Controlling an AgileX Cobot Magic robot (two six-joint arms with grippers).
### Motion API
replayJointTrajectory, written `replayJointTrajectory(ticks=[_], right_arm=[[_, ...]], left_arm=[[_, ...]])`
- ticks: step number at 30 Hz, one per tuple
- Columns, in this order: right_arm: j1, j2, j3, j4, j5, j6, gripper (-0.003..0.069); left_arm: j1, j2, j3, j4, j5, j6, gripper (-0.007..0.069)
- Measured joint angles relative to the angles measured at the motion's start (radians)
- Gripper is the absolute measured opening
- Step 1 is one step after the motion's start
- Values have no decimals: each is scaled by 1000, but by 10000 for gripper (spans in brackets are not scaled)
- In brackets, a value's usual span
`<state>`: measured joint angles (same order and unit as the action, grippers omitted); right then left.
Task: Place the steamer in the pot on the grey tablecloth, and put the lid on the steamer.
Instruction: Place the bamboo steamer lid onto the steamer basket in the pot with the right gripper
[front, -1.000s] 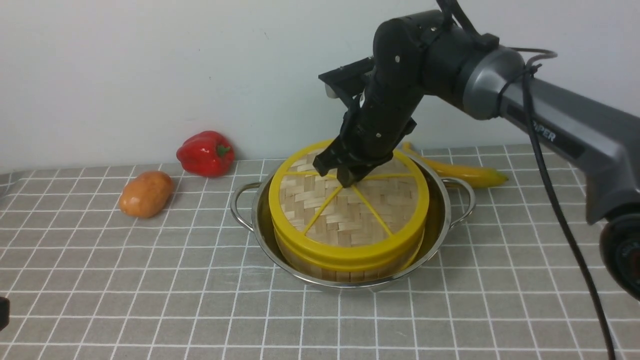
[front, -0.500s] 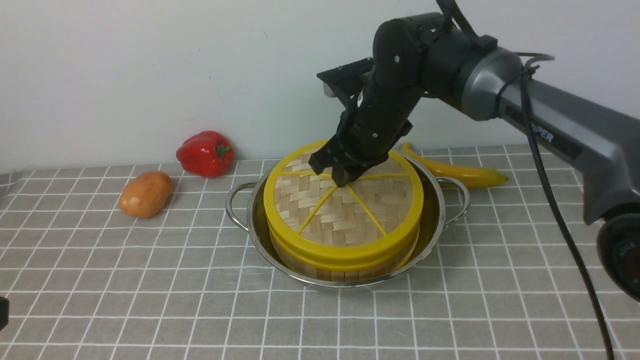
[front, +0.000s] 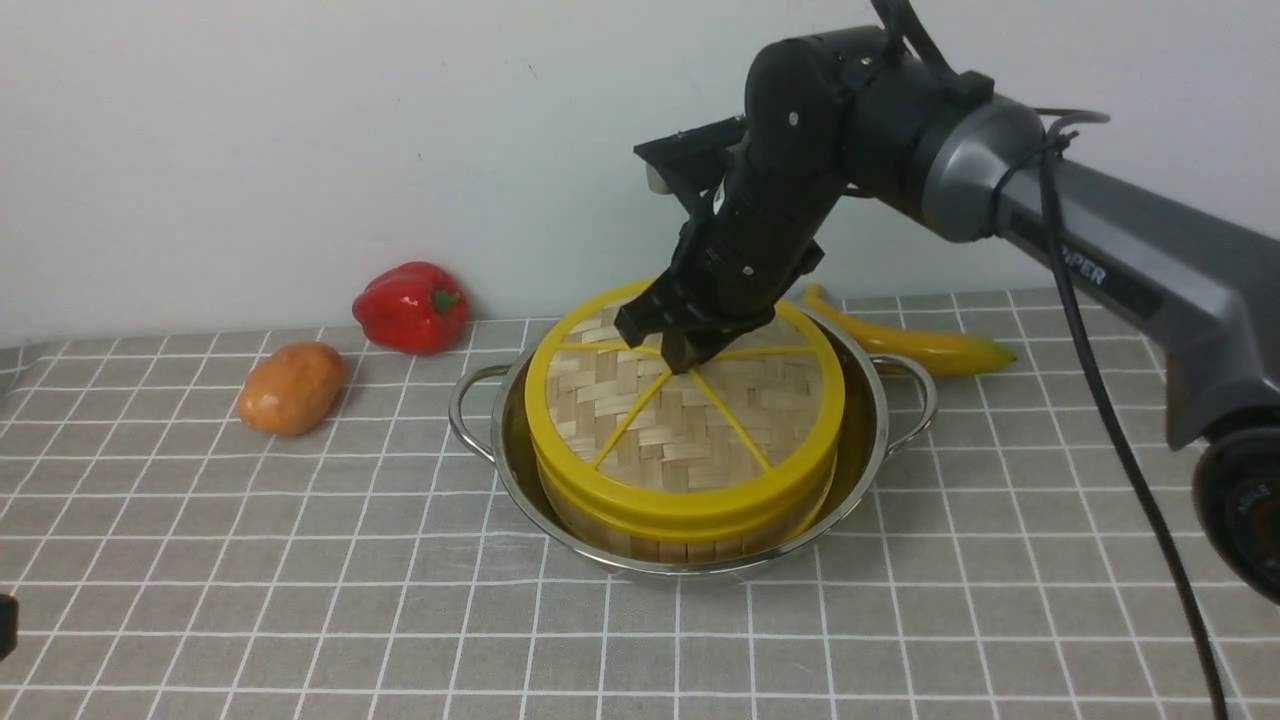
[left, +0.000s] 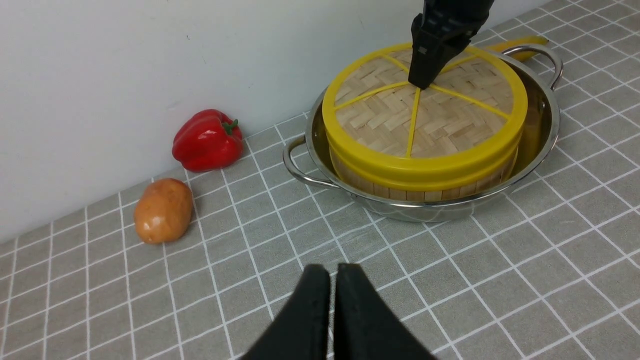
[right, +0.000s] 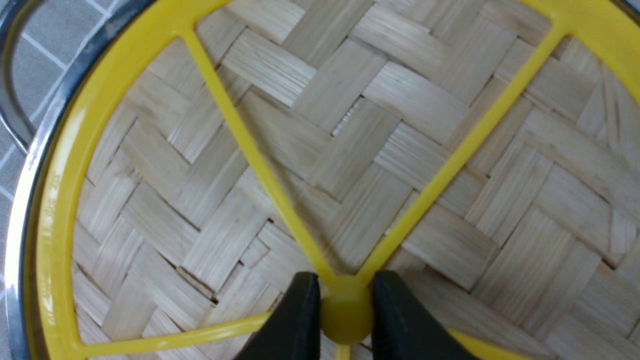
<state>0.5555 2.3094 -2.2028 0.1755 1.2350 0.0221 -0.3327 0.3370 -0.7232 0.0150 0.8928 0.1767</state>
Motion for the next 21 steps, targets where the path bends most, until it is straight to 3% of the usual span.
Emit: replayJointTrajectory(ticks=[21], right_arm=[[0,-29,78,3,-54,14,147]], left_arm=[[0,0,0,0,1,0,11]])
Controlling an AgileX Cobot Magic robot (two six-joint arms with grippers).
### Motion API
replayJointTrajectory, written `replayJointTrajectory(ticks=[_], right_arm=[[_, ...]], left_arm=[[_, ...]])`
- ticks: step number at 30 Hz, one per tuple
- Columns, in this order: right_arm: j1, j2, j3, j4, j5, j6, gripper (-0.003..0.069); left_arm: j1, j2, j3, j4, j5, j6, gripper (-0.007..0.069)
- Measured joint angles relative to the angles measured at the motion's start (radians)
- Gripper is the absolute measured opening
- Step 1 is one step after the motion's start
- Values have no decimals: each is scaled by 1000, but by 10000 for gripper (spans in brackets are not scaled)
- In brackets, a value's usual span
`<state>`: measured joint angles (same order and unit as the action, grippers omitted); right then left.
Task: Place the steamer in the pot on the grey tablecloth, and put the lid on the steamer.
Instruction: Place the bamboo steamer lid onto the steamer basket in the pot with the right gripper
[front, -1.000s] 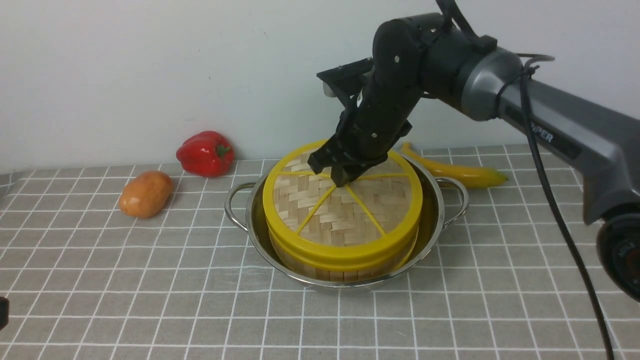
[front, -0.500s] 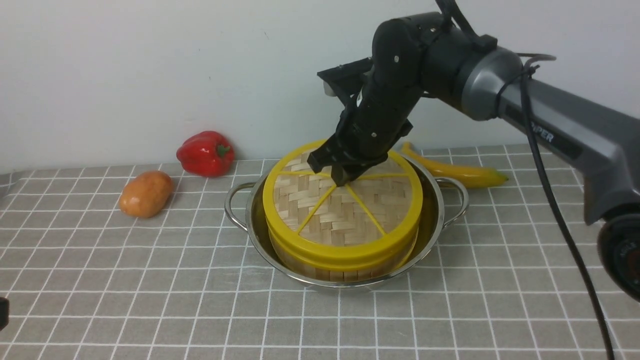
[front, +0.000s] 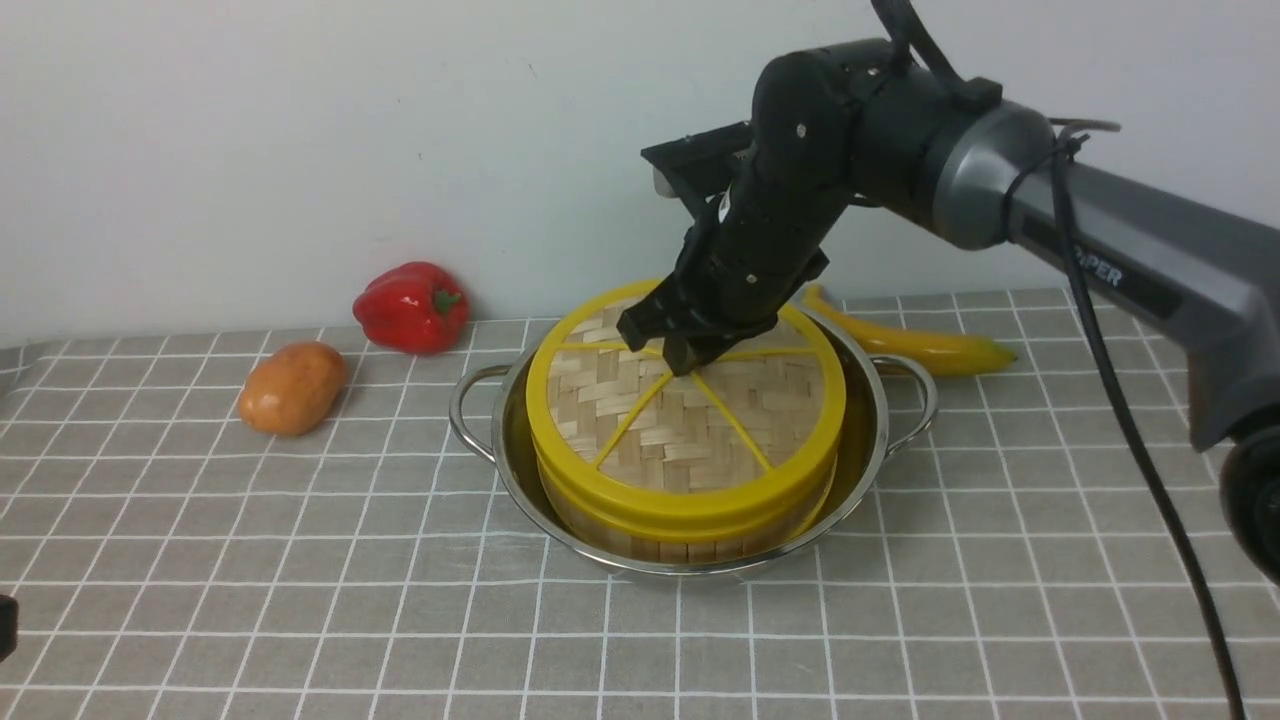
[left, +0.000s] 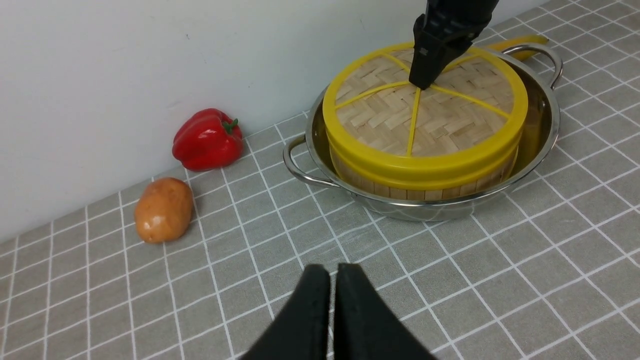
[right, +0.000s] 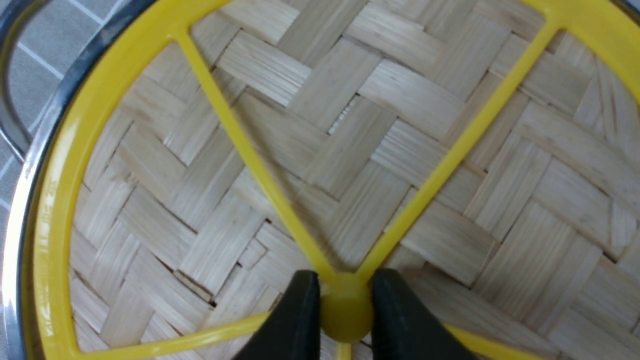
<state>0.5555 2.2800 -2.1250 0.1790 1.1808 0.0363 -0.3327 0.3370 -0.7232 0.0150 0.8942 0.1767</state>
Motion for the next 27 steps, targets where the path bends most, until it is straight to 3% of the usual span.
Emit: replayJointTrajectory(ticks=[17,20,27], right_arm=[[0,-5,1,1,0,4,152],[0,-5,1,3,3,5,177],[0,-14,5,49,19,5,367]], left_arm=[[0,0,0,0,1,0,11],[0,0,0,0,1,0,11],[0,0,0,0,1,0,11]])
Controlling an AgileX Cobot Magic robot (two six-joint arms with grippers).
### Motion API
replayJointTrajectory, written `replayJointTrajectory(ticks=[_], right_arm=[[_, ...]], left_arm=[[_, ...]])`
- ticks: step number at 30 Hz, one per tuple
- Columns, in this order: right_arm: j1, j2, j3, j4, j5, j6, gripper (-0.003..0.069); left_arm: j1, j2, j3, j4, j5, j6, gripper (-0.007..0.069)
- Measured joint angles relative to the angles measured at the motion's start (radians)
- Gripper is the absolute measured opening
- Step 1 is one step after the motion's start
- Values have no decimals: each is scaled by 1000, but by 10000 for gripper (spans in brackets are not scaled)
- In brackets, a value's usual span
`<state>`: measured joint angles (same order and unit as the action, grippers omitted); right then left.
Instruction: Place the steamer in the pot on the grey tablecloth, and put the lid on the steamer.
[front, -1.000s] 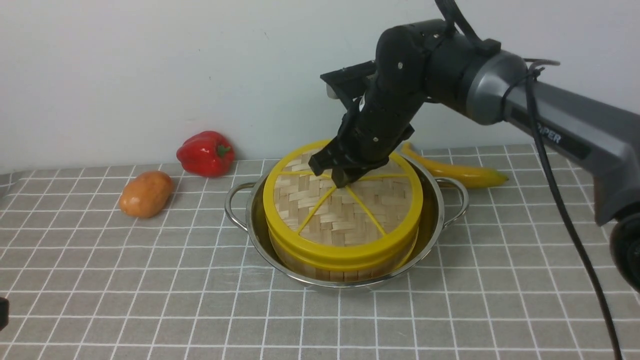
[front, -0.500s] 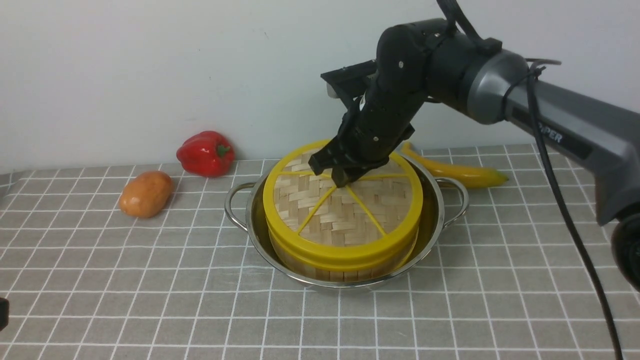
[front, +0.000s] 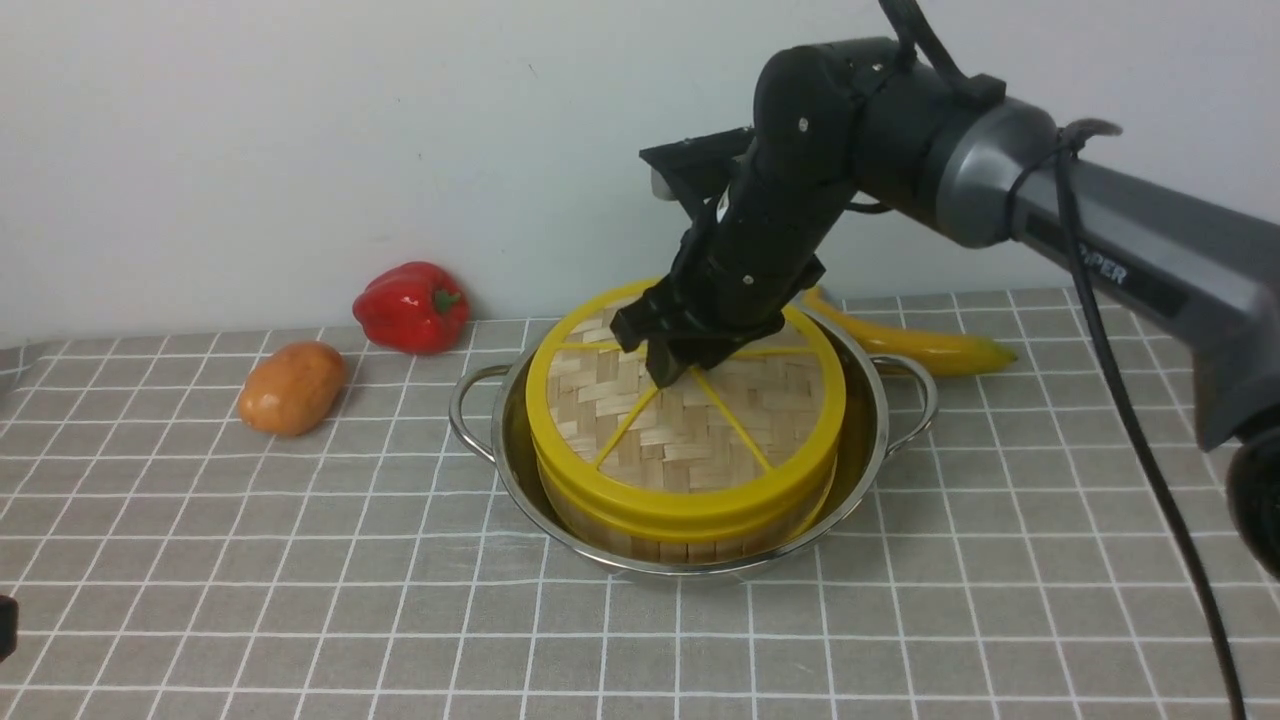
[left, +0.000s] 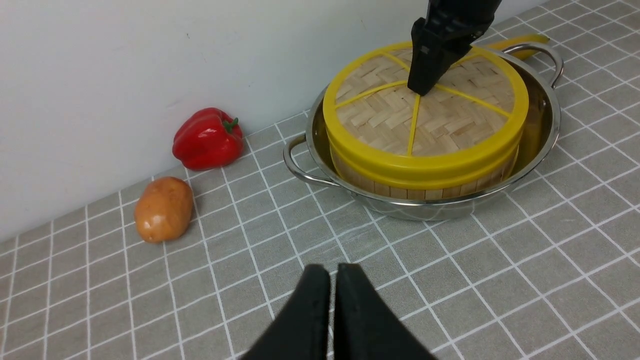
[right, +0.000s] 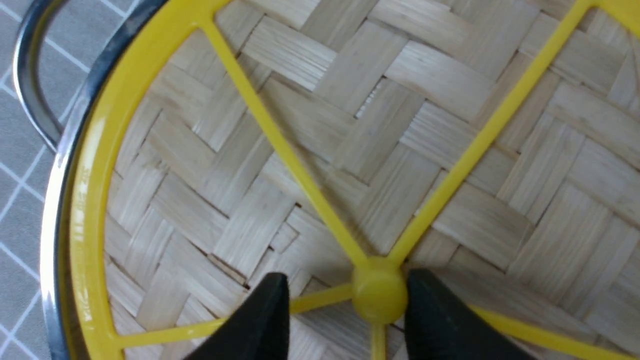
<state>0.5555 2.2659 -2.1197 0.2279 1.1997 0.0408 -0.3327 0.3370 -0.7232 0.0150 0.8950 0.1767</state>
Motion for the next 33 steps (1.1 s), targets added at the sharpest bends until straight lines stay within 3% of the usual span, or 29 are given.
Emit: replayJointTrajectory(ticks=[3,7,21,27,33], right_arm=[[1,-10,6,13,13,0,442],[1,-33,14,14,27,0,482],[1,-166,14,13,30,2,486],[1,-305,15,-11,32,2,418],[1,-522,16,-25,33,1,271]], left_arm=[[0,0,0,0,0,0,11],[0,0,0,0,0,0,11],[0,0,0,0,5,0,11],[0,0,0,0,5,0,11],[0,0,0,0,5,0,11]])
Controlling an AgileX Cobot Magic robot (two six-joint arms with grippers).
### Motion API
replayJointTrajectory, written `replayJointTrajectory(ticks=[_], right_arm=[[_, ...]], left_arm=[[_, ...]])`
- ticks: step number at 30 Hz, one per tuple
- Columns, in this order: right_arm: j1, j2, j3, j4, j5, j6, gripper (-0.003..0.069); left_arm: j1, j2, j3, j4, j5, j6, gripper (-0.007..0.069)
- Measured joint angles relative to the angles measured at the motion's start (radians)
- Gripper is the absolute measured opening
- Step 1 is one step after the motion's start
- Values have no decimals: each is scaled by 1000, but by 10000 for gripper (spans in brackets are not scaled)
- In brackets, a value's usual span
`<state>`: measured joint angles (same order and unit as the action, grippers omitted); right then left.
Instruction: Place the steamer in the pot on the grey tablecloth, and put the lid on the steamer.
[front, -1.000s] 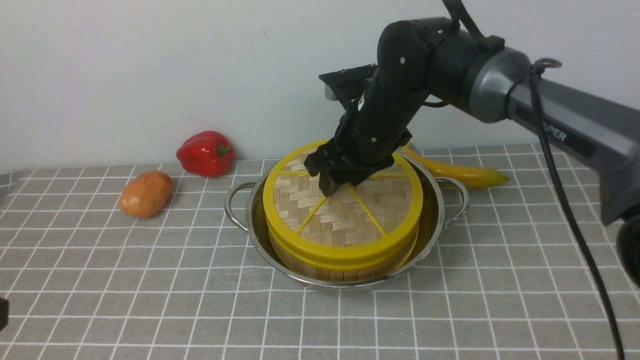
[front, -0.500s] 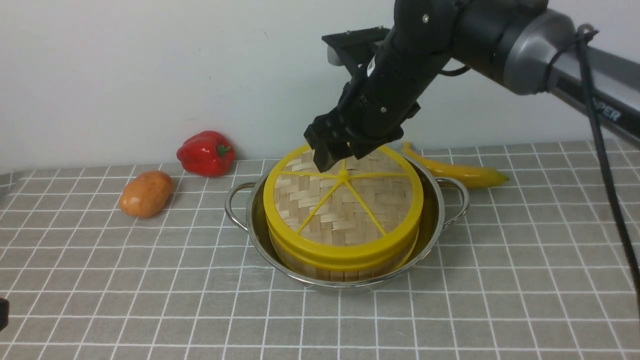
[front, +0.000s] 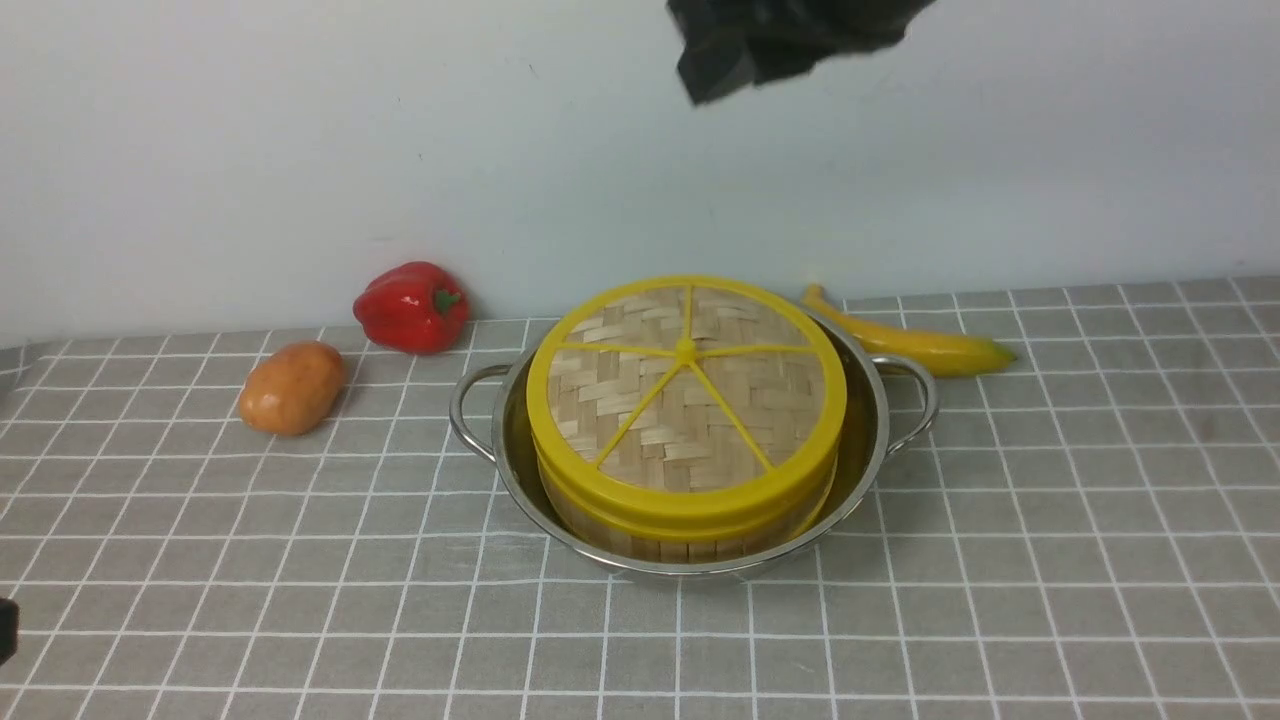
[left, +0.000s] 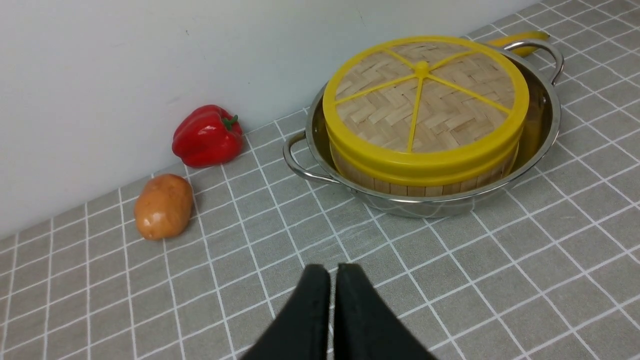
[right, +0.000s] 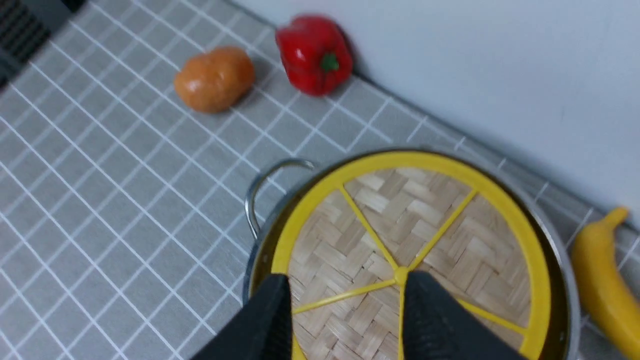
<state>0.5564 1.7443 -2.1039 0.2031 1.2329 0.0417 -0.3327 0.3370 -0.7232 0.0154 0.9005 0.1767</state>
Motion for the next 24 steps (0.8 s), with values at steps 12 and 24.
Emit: replayJointTrajectory(ticks=[12,24], right_arm=[[0,-561,322,-225,-10,-21,-15],[0,-1064,1196,-338,-380,87,-13]], left_arm=[[0,0,0,0,-130,0,13],[0,0,0,-5,-163,-32,31]])
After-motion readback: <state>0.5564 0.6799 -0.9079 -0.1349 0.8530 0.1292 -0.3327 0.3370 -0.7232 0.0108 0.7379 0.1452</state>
